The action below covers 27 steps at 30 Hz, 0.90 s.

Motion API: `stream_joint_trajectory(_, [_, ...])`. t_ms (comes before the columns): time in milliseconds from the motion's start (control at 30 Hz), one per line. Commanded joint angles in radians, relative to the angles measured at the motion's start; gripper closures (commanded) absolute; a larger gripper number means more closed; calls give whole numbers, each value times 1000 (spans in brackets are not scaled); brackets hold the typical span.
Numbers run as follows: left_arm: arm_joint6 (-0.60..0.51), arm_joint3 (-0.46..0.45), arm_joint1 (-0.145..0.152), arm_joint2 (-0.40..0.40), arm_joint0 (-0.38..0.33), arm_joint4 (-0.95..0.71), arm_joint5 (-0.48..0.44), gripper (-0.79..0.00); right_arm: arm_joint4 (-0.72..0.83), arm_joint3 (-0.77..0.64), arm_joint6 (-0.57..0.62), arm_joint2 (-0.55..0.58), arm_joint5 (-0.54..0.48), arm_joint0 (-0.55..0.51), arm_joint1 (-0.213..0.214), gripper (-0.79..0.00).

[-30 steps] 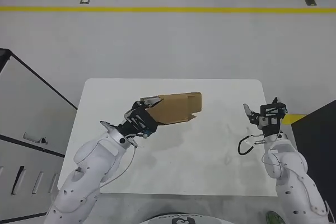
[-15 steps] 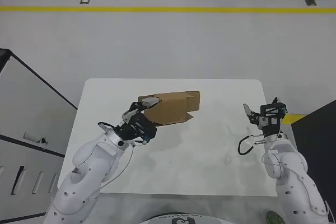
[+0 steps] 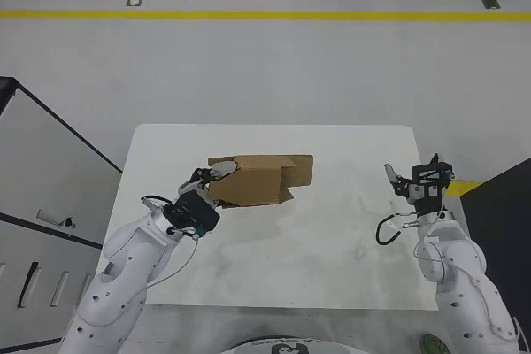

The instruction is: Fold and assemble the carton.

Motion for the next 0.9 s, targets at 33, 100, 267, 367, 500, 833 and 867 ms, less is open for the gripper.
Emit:
stream_joint_trajectory(33, [9,5,1,-7,3,-5,-3,0,1,-1,0,-1,-3,1,0,-785])
stream_joint_trajectory(100, [9,5,1,-7,3,-5,-3,0,21,-10,0,-7,-53,2,0,-785])
stream_joint_trajectory(267, [9,5,1,-7,3,-5,-3,0,81,-54,97,11,-328,13,15,-785])
stream_joint_trajectory(367, [9,5,1,-7,3,-5,-3,0,140,-75,187,26,-485,25,25,-785])
stream_joint_trajectory(500, [9,5,1,-7,3,-5,-3,0,272,-66,283,20,-618,37,31,-785])
stream_joint_trajectory(833, [9,5,1,-7,3,-5,-3,0,493,-47,349,8,-729,54,36,-785])
stream_joint_trajectory(867, [9,5,1,-7,3,-5,-3,0,568,-43,387,4,-764,64,39,-785])
